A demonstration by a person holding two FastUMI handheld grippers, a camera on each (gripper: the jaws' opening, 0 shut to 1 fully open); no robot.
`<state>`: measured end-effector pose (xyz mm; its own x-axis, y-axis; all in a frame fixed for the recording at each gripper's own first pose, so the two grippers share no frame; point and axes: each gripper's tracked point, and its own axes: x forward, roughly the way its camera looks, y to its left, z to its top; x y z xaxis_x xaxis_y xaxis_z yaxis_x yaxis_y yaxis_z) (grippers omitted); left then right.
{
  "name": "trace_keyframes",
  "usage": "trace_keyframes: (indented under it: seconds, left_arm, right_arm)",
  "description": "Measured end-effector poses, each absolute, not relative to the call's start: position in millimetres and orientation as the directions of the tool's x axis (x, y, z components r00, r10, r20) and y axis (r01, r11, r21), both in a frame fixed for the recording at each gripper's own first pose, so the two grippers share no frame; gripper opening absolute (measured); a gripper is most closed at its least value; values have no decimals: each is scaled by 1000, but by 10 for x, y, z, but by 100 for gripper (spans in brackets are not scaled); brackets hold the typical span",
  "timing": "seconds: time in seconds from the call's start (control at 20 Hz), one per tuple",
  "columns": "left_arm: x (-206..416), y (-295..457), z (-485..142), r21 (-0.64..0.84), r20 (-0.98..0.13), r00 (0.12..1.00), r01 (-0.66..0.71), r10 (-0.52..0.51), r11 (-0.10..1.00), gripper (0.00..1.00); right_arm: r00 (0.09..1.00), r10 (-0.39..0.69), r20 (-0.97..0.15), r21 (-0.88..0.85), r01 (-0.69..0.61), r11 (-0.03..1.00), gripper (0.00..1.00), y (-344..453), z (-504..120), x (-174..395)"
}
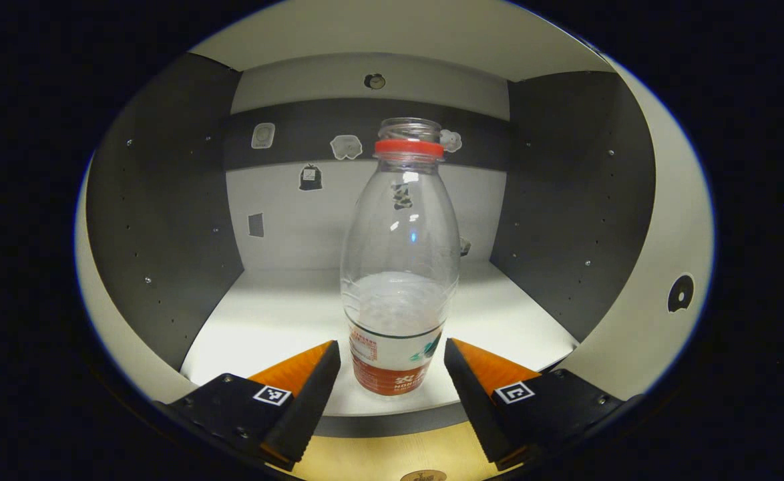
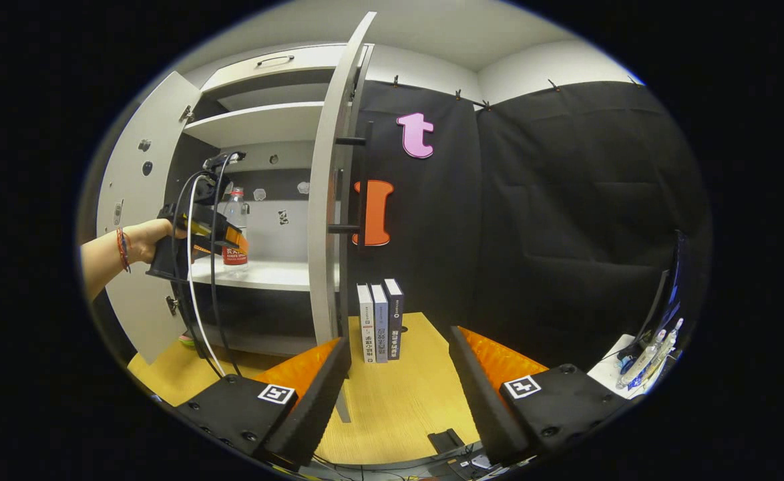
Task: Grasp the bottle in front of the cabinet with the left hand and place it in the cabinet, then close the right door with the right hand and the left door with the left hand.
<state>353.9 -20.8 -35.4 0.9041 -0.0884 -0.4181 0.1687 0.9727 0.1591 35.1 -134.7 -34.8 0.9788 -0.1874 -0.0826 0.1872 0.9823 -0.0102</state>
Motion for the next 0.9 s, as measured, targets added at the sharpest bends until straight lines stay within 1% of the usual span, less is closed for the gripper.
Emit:
trace_keyframes:
  seconds: [0.2, 0.4, 0.55, 0.7, 0.9]
  left_arm:
    - [3294, -198, -187, 147, -383, 917, 175, -107, 974, 95]
    - [2904, -71, 83, 159, -327, 939, 166, -107, 973, 95]
    - [2520, -28, 363, 162, -266, 957, 166, -119, 973, 95]
    - [2130, 1, 636, 141, -194, 972, 161, -132, 977, 95]
    - [1536, 136, 853, 101, -141, 984, 127, -112, 987, 95]
  right_arm:
    - [981, -178, -74, -16, 177, 984, 97, -1330, -310, 290]
    - [984, -170, -60, -26, 169, 985, 98, -1361, -247, 231]
    - [982, -185, -42, -48, 183, 982, 97, -1486, -170, 249]
    - [983, -179, -44, -18, 178, 984, 98, -1587, -117, 312]
    - [985, -168, -33, 2, 168, 986, 97, -1703, -74, 498]
